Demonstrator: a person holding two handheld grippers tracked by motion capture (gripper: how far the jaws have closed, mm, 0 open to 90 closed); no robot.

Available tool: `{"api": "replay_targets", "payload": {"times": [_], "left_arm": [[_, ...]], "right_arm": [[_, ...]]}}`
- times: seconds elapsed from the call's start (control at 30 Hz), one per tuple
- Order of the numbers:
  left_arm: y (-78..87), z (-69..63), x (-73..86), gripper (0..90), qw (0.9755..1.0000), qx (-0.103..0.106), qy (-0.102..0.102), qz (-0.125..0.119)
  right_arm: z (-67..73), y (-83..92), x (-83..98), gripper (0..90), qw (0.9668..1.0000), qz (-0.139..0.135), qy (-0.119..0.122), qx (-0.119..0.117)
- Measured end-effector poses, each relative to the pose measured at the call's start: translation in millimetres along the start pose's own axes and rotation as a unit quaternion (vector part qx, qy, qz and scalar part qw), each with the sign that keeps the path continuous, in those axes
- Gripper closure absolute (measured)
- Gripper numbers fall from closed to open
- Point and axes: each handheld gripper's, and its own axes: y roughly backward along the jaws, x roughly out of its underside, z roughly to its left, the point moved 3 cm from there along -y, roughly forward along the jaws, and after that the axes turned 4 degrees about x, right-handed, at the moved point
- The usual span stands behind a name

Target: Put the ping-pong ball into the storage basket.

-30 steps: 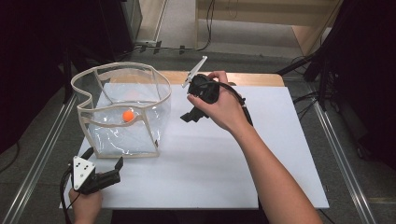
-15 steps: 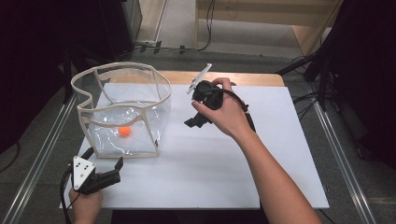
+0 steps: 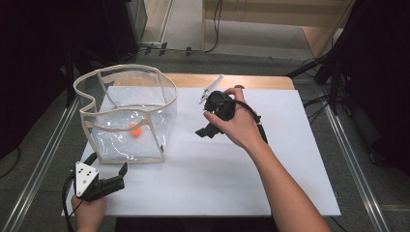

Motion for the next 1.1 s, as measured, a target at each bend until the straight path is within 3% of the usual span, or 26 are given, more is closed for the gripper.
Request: {"api": "replay_targets", "payload": {"times": [1.1], "left_arm": [[0.0,-0.4,0.1,0.0,1.0,-0.001,-0.003,0.001]], "right_arm": [[5.2,-14.4,53.9,0.0,0.9995,-0.018,-0.024,0.003]]}}
